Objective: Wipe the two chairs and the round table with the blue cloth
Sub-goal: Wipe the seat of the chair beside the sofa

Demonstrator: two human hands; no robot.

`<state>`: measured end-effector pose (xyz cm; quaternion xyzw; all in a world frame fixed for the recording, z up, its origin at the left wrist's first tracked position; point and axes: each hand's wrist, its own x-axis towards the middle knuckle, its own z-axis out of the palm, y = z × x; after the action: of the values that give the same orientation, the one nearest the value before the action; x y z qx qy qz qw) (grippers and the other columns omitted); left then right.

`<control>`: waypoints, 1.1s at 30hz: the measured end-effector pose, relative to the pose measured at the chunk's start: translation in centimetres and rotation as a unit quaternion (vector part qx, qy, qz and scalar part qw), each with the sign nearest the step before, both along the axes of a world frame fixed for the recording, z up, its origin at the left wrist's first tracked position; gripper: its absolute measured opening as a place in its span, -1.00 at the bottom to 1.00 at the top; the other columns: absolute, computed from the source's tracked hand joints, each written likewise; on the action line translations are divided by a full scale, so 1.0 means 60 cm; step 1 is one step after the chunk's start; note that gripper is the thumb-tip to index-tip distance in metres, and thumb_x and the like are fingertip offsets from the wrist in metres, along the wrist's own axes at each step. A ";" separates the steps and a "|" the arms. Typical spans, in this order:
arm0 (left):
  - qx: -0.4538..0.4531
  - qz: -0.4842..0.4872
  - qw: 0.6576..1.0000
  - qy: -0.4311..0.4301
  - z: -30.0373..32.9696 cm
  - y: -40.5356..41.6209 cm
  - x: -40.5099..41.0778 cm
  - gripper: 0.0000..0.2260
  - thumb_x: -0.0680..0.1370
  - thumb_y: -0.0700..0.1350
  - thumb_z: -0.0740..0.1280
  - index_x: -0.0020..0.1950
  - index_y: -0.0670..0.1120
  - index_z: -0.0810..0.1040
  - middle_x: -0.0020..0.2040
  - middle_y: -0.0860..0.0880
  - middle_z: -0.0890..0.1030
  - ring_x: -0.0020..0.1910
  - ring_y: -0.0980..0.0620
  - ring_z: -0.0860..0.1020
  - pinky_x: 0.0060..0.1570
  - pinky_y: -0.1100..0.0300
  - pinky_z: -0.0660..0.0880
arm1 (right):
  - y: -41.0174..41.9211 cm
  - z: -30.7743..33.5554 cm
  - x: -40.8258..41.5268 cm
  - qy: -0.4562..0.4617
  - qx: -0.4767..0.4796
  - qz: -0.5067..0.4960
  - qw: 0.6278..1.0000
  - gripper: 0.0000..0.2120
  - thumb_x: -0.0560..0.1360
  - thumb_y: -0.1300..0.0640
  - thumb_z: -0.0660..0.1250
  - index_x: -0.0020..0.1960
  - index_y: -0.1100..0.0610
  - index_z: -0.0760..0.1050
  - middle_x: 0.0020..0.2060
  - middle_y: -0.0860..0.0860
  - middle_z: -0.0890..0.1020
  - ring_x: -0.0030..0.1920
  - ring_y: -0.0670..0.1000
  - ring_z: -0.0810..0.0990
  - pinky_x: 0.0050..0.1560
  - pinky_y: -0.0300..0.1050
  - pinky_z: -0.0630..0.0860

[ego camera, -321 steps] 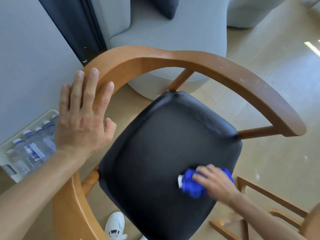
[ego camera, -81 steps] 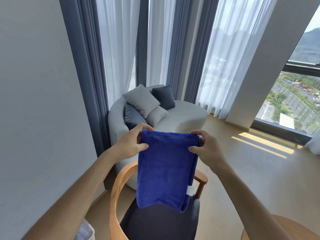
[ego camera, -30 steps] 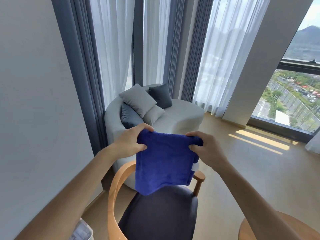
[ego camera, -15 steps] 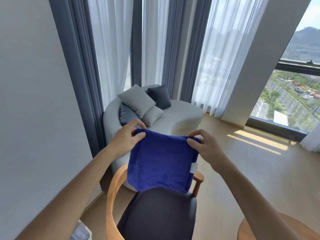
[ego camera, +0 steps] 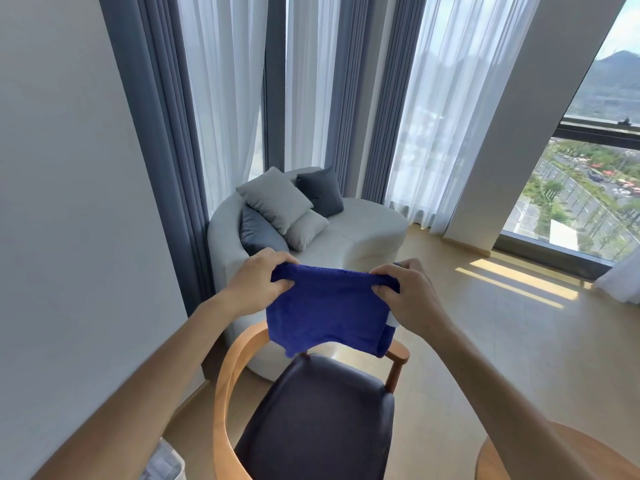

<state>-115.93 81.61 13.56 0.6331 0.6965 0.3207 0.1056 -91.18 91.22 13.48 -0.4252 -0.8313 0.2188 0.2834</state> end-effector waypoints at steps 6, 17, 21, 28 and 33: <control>-0.012 -0.007 1.000 -0.017 0.003 0.003 -0.004 -0.83 0.56 -0.16 0.35 0.15 -0.05 0.57 0.11 0.05 0.52 0.07 0.07 0.49 0.03 0.25 0.42 | 0.008 0.000 0.005 0.005 -0.009 0.024 1.000 -0.85 0.56 0.19 0.27 0.04 0.03 0.57 -0.02 -0.08 0.59 0.01 0.01 0.53 -0.05 -0.16 0.48; -0.030 0.067 0.997 -0.021 -0.019 0.012 0.017 -0.96 0.50 -0.11 0.34 -0.09 -0.06 0.55 -0.25 0.06 0.53 -0.22 0.04 0.52 -0.27 0.24 0.41 | 0.005 -0.023 -0.018 0.047 -0.012 -0.077 0.996 -0.93 0.47 0.14 0.37 -0.11 0.13 0.61 -0.29 -0.06 0.61 -0.23 -0.07 0.57 -0.27 -0.17 0.54; -0.025 0.119 0.993 -0.010 -0.023 0.021 0.043 -0.93 0.47 -0.12 0.32 -0.14 -0.12 0.50 -0.31 0.02 0.48 -0.25 -0.05 0.50 -0.30 0.17 0.39 | -0.002 -0.025 -0.044 0.032 -0.026 -0.119 0.992 -0.89 0.43 0.17 0.31 -0.17 0.19 0.57 -0.32 0.00 0.59 -0.26 0.00 0.55 -0.23 -0.07 0.53; -0.013 0.103 0.995 -0.010 -0.027 0.020 0.139 -0.86 0.52 -0.09 0.28 -0.07 -0.16 0.45 -0.12 -0.10 0.57 -0.15 -0.10 0.53 -0.24 0.16 0.40 | -0.047 -0.014 -0.098 0.055 -0.095 -0.041 0.993 -0.62 0.57 -0.01 0.21 -0.29 0.24 0.49 -0.40 0.08 0.56 -0.32 0.08 0.52 -0.29 -0.07 0.42; -0.085 0.010 0.988 -0.127 -0.024 0.012 0.140 -0.82 0.48 -0.22 0.19 -0.14 -0.01 0.55 -0.21 0.01 0.57 -0.16 -0.01 0.54 -0.31 0.39 0.41 | -0.043 -0.004 -0.078 0.045 -0.121 0.005 0.992 -0.72 0.49 -0.05 0.30 -0.23 0.15 0.54 -0.38 0.04 0.57 -0.33 -0.01 0.50 -0.30 -0.12 0.43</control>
<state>-107.54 82.35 12.10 0.5692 0.7081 0.3396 0.2436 -95.84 88.63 13.21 -0.4416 -0.7874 0.3382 0.2656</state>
